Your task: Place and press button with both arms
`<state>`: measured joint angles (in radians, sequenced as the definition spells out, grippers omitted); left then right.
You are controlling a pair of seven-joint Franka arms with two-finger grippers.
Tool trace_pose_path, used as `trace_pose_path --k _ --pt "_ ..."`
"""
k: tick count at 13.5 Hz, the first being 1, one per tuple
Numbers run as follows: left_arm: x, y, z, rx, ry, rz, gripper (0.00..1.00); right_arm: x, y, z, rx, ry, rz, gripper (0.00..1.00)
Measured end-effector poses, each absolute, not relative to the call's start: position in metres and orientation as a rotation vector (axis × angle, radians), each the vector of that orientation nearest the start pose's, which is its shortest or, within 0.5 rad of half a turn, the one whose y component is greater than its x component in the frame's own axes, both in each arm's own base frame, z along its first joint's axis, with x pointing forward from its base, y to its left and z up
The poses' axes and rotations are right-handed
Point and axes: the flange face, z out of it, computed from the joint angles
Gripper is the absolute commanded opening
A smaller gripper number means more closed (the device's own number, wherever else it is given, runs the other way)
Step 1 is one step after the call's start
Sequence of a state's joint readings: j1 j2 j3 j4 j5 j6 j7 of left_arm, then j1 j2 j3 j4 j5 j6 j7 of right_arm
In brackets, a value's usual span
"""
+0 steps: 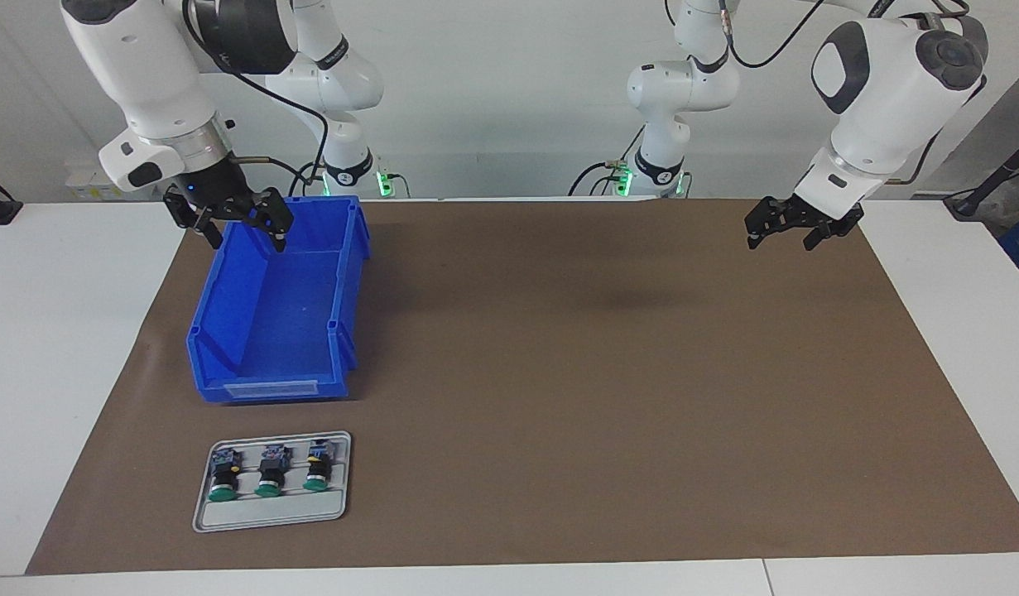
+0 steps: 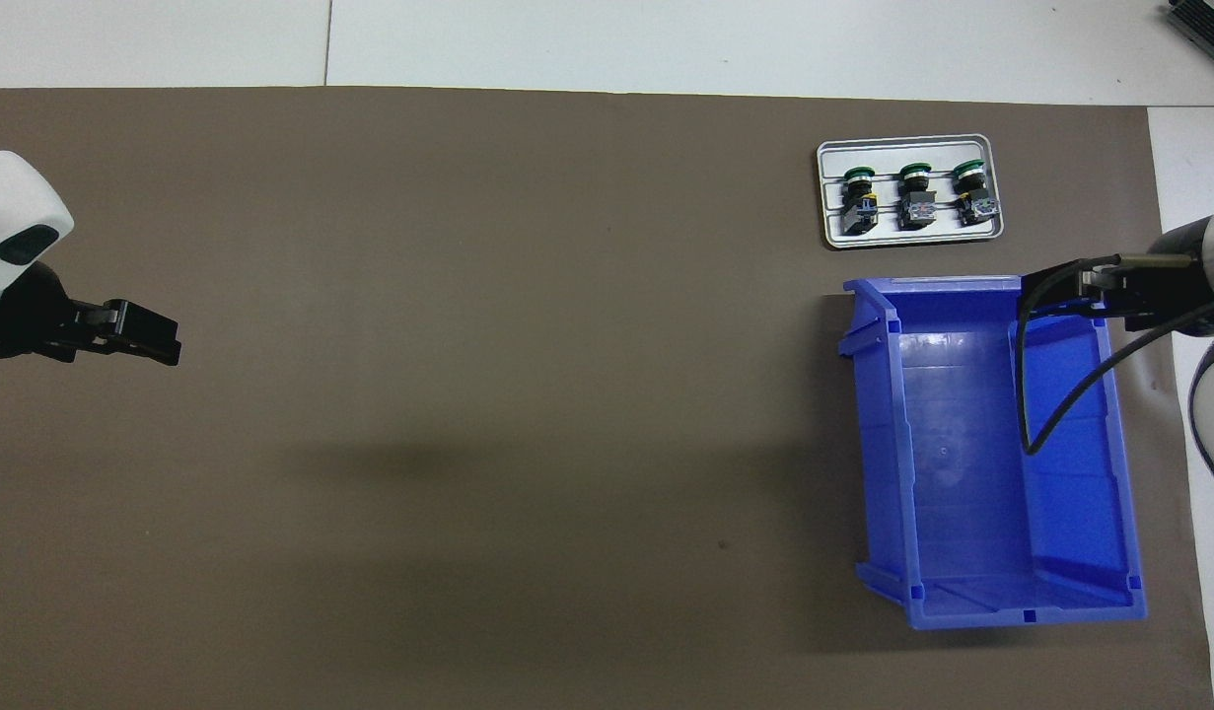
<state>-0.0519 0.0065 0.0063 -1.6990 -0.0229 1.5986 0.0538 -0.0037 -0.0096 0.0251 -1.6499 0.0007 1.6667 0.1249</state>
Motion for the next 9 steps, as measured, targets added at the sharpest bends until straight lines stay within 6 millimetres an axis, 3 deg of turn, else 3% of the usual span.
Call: trace_pose_path --k 5,9 --pt "0.552 -0.028 0.563 -3.157 0.154 0.169 1.0 0.571 0.015 0.597 -3.131 0.156 -0.096 0.99" --pt "0.552 -0.028 0.563 -3.157 0.154 0.169 1.0 0.624 0.012 0.568 -3.124 0.163 -0.126 0.98"
